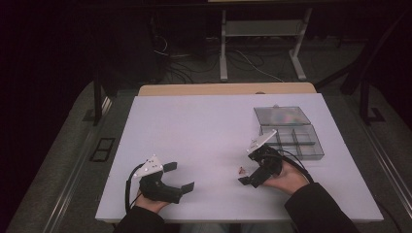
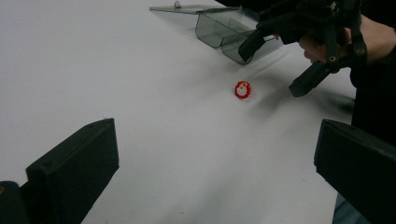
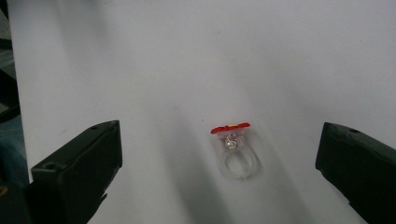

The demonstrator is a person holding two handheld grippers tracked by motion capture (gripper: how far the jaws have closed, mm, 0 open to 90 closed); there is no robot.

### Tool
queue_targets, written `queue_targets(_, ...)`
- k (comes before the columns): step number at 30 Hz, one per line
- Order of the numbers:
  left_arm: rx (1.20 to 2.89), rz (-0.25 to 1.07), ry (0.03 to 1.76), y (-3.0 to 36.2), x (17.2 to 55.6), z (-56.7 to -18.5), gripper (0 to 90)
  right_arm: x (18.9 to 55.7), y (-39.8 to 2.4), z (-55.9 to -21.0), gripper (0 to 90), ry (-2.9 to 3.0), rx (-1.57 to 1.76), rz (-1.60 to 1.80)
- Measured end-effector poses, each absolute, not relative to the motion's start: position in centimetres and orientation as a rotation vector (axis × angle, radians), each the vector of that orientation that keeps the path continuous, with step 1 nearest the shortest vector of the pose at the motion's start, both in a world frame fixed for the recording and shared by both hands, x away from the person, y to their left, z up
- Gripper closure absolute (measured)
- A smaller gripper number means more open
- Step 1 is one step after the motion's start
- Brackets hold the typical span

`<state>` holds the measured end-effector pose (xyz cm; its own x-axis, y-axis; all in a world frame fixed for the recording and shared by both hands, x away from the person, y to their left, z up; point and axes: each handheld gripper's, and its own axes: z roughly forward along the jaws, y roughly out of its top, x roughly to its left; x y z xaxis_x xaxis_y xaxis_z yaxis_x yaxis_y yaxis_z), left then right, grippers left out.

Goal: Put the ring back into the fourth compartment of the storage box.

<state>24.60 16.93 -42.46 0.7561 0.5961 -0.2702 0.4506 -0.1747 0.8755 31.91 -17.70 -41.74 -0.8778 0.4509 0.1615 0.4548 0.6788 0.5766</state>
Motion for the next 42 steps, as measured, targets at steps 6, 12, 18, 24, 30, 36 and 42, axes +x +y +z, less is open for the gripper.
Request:
queue_targets(6, 1.817, 0.156, 0.808, 16.8, 24.6, -42.5, 0.0, 32.4, -17.5, -42.4, 0.0, -2.890, -0.762, -0.952)
queue_targets(12, 1.818, 0.154, 0.810, 16.8, 24.7, -42.5, 0.0, 32.7, -17.3, -42.8, 0.0, -2.891, -0.761, -0.929)
queue_targets(18, 1.818, 0.154, 0.810, 16.8, 24.7, -42.5, 0.0, 32.9, -17.3, -43.0, 13.9, -2.885, -0.720, -0.932)
queue_targets(24, 1.814, 0.147, 0.794, 16.7, 24.7, -42.5, 0.0, 32.9, -17.1, -43.3, 23.0, -2.892, -0.686, -0.932)
queue_targets(30, 1.817, 0.147, 0.795, 16.7, 24.7, -42.5, 0.0, 32.8, -17.0, -43.2, 38.1, -2.908, -0.688, -0.937)
queue_targets(36, 1.815, 0.144, 0.800, 16.6, 24.7, -42.5, 0.0, 32.8, -16.8, -43.4, 48.9, -2.947, -0.696, -0.910)
queue_targets(42, 1.818, 0.146, 0.799, 16.6, 24.7, -42.6, 0.0, 32.9, -16.9, -43.5, 58.7, -2.962, -0.693, -0.906)
